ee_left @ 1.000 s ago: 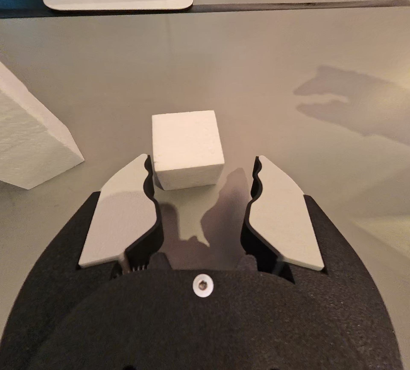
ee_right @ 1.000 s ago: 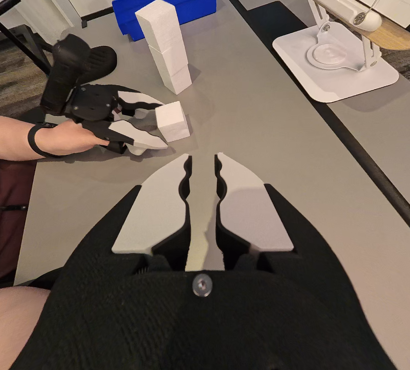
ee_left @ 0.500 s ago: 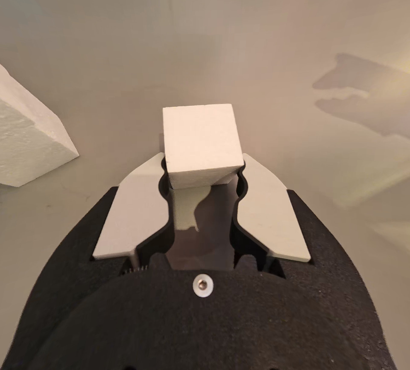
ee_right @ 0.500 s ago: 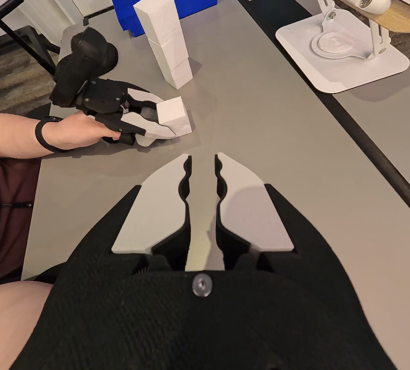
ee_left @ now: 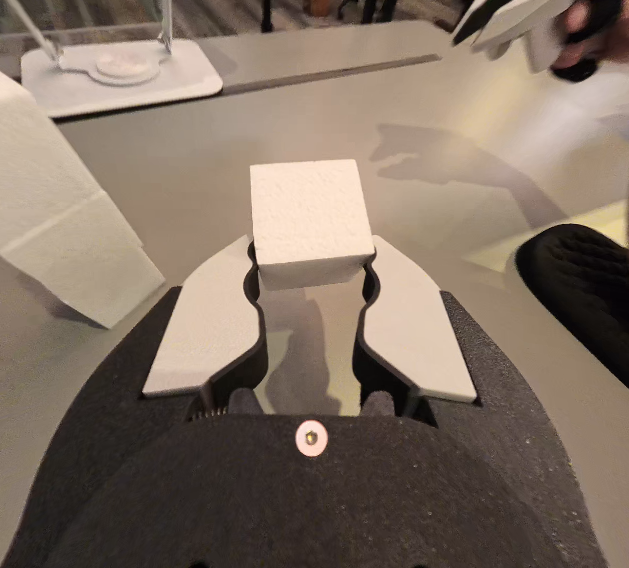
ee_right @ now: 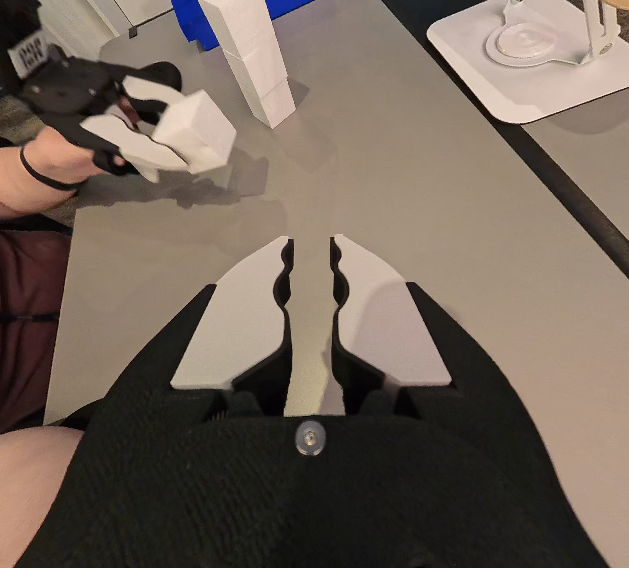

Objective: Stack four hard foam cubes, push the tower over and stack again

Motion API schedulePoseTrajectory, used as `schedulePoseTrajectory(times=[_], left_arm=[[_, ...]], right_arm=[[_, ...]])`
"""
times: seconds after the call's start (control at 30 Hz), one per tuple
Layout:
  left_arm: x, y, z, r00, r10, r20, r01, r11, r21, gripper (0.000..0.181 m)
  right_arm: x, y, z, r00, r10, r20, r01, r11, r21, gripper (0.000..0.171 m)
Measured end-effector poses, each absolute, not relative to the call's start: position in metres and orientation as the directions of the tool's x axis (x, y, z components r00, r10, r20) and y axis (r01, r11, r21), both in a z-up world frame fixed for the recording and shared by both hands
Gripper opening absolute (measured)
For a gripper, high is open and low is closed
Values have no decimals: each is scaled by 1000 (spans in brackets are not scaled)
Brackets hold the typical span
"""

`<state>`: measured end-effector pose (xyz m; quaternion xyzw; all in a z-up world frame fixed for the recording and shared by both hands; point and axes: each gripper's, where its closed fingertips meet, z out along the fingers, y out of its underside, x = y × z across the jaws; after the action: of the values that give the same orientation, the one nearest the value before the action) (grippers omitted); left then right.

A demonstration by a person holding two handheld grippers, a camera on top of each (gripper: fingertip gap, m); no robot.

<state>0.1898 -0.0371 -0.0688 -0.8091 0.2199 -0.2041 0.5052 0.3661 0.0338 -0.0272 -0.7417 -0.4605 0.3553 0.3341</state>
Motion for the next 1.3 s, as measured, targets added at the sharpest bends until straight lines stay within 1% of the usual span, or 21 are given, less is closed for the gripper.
schedulePoseTrajectory(times=[0.07, 0.17, 0.33, 0.4, 0.47, 0.53, 0.63, 0.83, 0.93, 1.3], left_arm=[[171, -40, -46, 799, -593, 102, -154, -365, -918, 59], [134, -31, -4, 795, -605, 40, -189, -309, -932, 59], [93, -19, 83, 717, -694, 56, -131, -213, -968, 59], [85, -14, 106, 674, -738, 31, -148, -177, -973, 59], [77, -3, 114, 644, -765, -11, -206, -160, -965, 59], [73, 6, 110, 590, -805, -55, -281, -141, -949, 59], [75, 17, 92, 527, -849, -43, -323, -153, -934, 59], [84, 24, 50, 426, -901, -88, -463, -134, -876, 59], [82, 32, 32, 395, -903, -168, -559, -91, -824, 59], [82, 36, 14, 324, -943, -76, -569, -130, -812, 59]], right_arm=[[367, 35, -28, 327, 919, -221, 445, -356, -822, 21], [367, 36, -28, 331, 916, -224, 441, -361, -822, 21], [366, 38, -33, 333, 914, -231, 450, -370, -813, 21], [366, 39, -35, 337, 911, -236, 455, -377, -807, 21], [365, 40, -37, 339, 909, -241, 457, -383, -803, 21], [364, 40, -38, 339, 909, -242, 461, -385, -800, 21], [363, 38, -39, 334, 912, -238, 469, -380, -797, 21], [363, 38, -39, 329, 911, -250, 464, -386, -797, 21], [364, 38, -40, 331, 910, -248, 466, -387, -795, 21], [366, 39, -42, 329, 906, -266, 459, -399, -794, 21]])
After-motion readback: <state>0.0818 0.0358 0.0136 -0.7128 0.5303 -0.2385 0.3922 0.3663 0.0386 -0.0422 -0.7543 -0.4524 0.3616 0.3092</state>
